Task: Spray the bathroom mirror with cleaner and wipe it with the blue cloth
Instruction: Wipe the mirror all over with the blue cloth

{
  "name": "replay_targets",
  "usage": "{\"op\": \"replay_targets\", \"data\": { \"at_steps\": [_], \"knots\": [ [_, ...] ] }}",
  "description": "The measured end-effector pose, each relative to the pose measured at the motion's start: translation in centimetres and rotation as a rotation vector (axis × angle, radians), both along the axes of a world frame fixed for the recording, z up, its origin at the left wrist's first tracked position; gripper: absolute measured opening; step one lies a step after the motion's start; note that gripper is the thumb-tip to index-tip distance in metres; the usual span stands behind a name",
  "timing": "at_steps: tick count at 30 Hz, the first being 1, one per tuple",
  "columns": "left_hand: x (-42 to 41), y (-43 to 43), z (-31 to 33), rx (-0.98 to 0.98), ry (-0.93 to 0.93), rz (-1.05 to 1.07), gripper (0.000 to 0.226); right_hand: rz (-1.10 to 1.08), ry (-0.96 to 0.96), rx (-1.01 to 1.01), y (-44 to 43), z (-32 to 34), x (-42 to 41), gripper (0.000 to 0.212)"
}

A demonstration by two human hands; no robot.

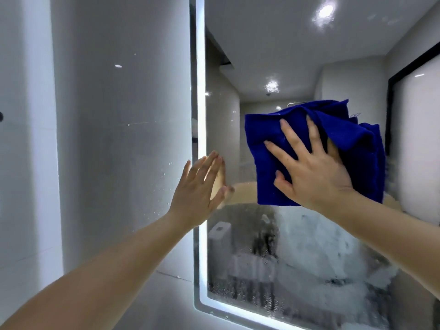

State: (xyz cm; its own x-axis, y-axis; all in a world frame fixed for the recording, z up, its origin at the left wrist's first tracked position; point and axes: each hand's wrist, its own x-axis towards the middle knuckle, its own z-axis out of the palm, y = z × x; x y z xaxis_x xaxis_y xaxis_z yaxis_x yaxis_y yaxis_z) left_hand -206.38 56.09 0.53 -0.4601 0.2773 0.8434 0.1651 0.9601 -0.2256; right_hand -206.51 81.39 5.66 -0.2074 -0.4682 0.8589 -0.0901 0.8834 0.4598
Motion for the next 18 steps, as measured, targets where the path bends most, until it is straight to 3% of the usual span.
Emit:
{"op": "replay_targets", "data": {
  "at_steps": [3,7,18],
  "knots": [
    [-0.5,-2.6,0.9,-0.117,0.07,-0.031,0.06,0.033,-0.009,0.056,-2.9,0.0,-0.4,0.06],
    [-0.8,-4.9,1.0,-0.014,0.083,0.034,0.065,0.029,-0.064,-0.031,-8.8,-0.5,-1.4,0.059],
    [-1.8,-11.5,3.4,-0.109,0.075,0.159,0.071,-0.046,-0.032,-0.081,-15.3,-0.4,-2.4,0.061]
  ]
}}
